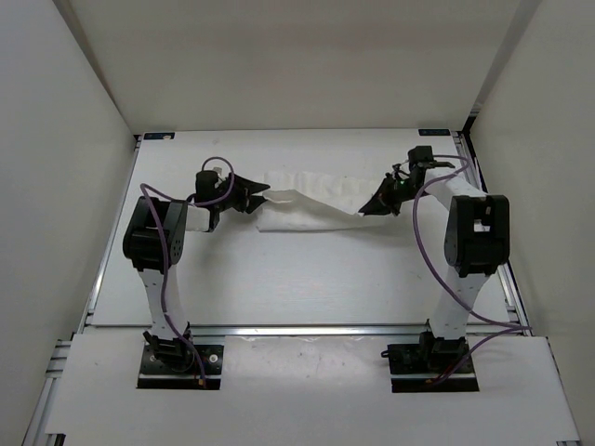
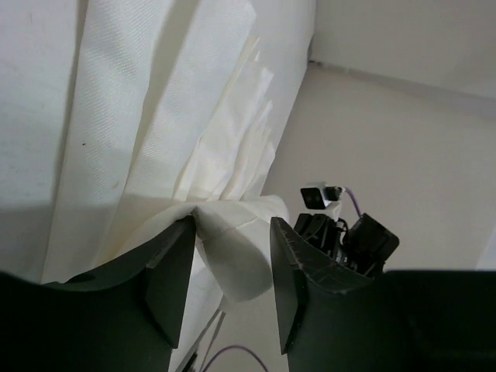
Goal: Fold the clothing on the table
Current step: Fold the skirt
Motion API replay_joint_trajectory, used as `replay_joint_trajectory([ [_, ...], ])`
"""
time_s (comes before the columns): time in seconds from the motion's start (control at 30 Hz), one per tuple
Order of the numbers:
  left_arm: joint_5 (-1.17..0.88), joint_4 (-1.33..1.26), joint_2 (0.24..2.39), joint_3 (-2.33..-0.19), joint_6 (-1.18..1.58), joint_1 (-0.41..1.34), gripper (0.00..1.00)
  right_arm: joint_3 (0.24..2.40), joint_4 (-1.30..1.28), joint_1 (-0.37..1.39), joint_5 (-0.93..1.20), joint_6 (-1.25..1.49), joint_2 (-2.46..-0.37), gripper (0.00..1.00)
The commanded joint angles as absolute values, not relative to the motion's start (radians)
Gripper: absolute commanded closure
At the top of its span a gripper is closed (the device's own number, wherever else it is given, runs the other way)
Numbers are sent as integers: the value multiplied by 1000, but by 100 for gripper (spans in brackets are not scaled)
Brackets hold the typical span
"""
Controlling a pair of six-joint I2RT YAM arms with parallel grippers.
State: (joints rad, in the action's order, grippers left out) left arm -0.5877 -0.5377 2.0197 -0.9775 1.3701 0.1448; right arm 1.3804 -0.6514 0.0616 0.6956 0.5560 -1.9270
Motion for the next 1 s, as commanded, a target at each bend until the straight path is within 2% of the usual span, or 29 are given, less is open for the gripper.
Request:
replay_joint_trajectory([
  [0.0, -516, -726, 1982, -1020, 1451, 115, 45, 1459, -565, 52, 710, 594, -1962, 99],
  [0.27, -494, -923, 1902, -945, 1489, 25, 45, 1548, -413, 15, 793, 715, -2085, 100],
  [0.4, -555, -855, 1833, -920, 1437, 43, 52, 1559, -324, 3, 814, 771, -2123, 99],
  [0.47, -581, -774, 1813, -936, 1361, 75, 68, 1537, -179, 2, 845, 866, -2132, 89],
  [0.5, -592, -688, 1804, -948, 1295, 116, 84, 1514, -78, 2, 853, 914, -2134, 83],
  [0.53, -600, -646, 1798, -968, 1260, 147, 90, 1497, -22, -21, 847, 948, -2125, 67],
  [0.6, -586, -482, 1795, -1005, 1134, 198, 100, 1465, 133, -26, 818, 1012, -2118, 58],
  [0.67, -566, -393, 1796, -1040, 1062, 231, 100, 1421, 314, -35, 769, 1084, -2103, 45],
  [0.7, -552, -353, 1792, -1049, 1028, 248, 100, 1393, 371, -38, 740, 1098, -2080, 42],
  [0.77, -543, -324, 1802, -1052, 1006, 268, 100, 1434, 285, -34, 721, 1045, -2062, 37],
  [0.83, -526, -310, 1805, -1052, 1003, 273, 100, 1532, 64, -20, 694, 898, -2051, 39],
  [0.9, -509, -298, 1816, -1045, 1000, 275, 100, 1642, -233, -6, 576, 687, -2048, 41],
  [0.97, -480, -249, 1831, -1066, 970, 282, 100, 1667, -360, 44, 487, 600, -2036, 44],
])
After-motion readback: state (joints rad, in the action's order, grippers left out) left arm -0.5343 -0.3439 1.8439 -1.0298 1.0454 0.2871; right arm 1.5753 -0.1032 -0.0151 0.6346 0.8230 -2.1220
